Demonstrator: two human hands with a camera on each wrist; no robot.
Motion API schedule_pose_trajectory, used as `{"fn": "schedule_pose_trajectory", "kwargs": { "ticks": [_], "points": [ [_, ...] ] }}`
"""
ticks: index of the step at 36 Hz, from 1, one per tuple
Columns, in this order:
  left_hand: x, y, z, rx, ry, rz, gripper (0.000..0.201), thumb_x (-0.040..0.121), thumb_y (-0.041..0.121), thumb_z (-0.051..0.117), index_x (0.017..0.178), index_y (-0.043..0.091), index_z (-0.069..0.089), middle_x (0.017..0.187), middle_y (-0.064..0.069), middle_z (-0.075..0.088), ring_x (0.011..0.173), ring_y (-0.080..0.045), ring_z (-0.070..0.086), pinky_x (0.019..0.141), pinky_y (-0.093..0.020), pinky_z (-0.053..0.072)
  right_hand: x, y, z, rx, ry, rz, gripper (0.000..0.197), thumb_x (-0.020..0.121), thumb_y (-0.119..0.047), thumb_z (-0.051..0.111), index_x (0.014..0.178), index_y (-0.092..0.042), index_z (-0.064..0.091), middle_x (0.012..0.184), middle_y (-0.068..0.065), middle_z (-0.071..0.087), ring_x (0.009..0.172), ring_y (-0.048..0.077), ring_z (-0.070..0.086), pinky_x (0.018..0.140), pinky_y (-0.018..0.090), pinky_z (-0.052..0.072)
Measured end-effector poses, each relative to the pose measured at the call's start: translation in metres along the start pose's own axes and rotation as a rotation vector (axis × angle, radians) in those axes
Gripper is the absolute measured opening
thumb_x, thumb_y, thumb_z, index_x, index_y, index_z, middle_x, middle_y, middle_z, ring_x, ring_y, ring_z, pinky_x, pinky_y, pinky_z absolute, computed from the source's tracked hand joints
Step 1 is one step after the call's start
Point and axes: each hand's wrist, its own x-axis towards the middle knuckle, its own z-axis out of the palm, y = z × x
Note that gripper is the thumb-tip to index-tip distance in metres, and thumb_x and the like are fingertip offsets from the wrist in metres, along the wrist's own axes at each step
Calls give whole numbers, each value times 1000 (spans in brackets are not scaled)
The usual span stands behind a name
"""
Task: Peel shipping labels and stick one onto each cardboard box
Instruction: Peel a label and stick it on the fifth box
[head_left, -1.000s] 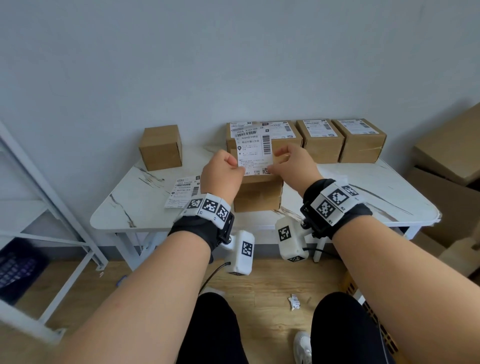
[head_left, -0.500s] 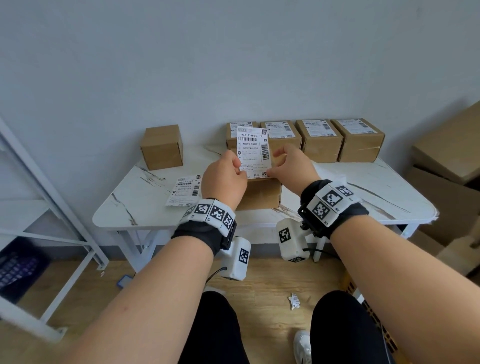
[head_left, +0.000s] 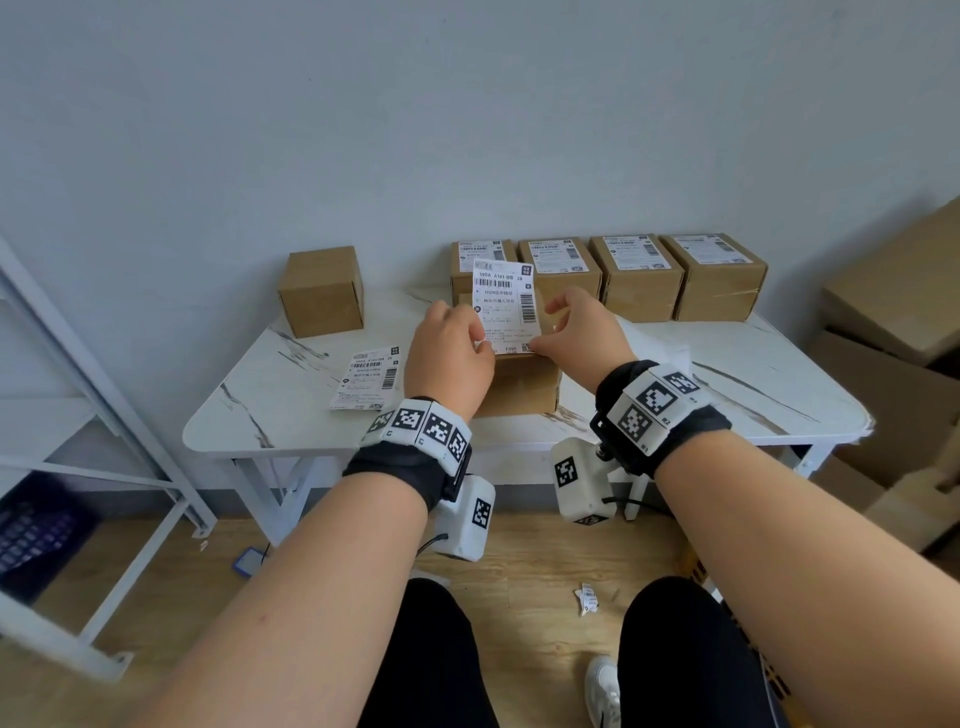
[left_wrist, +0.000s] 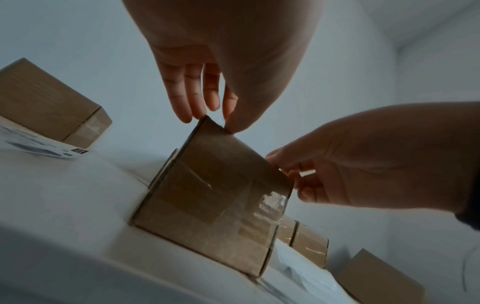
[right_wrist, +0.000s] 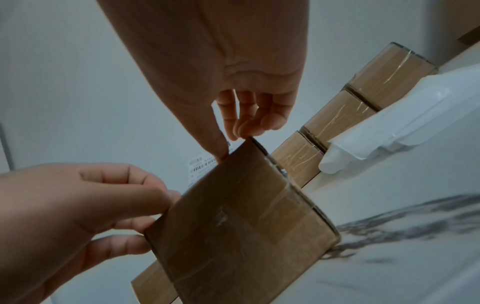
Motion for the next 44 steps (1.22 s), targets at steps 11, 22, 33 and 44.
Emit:
{"fn": "schedule_pose_trajectory", "kwargs": {
  "ticks": [11, 22, 33, 44],
  "points": [
    [2, -3, -7, -167, -32, -137, 15, 85, 18, 65, 93, 17, 78, 99, -2, 70, 93, -16, 62, 75, -17, 37, 1, -6, 7, -67, -23, -2, 41, 82, -17, 69, 118, -16, 51, 107, 3, 57, 88, 19, 59, 66, 24, 44],
    [3, -5, -9, -216, -68, -173, 18, 88, 14, 62, 99, 16, 76, 105, -3, 72, 97, -17, 64, 83, -18, 43, -2, -15, 15, -167, -47, 32, 72, 70, -53, 75, 125, -17, 46, 123, 7, 51, 110, 27, 54, 92, 43, 50],
    [5, -6, -4, -78, -62, 10, 26, 88, 3, 54, 95, 20, 73, 106, 1, 58, 107, -20, 49, 89, -27, 40, 6, -3, 10, -18, -53, 36, 25, 80, -8, 68, 99, -18, 54, 109, 8, 62, 92, 22, 62, 58, 20, 43],
    [17, -12, -6, 73, -280, 44, 40, 94, 13, 41, 114, 37, 65, 132, 15, 56, 123, -19, 39, 102, -41, 34, 20, 6, 19, -136, -14, 14, 30, 77, -18, 58, 57, -40, 61, 110, 4, 61, 101, 27, 59, 86, 43, 54]
  ]
}}
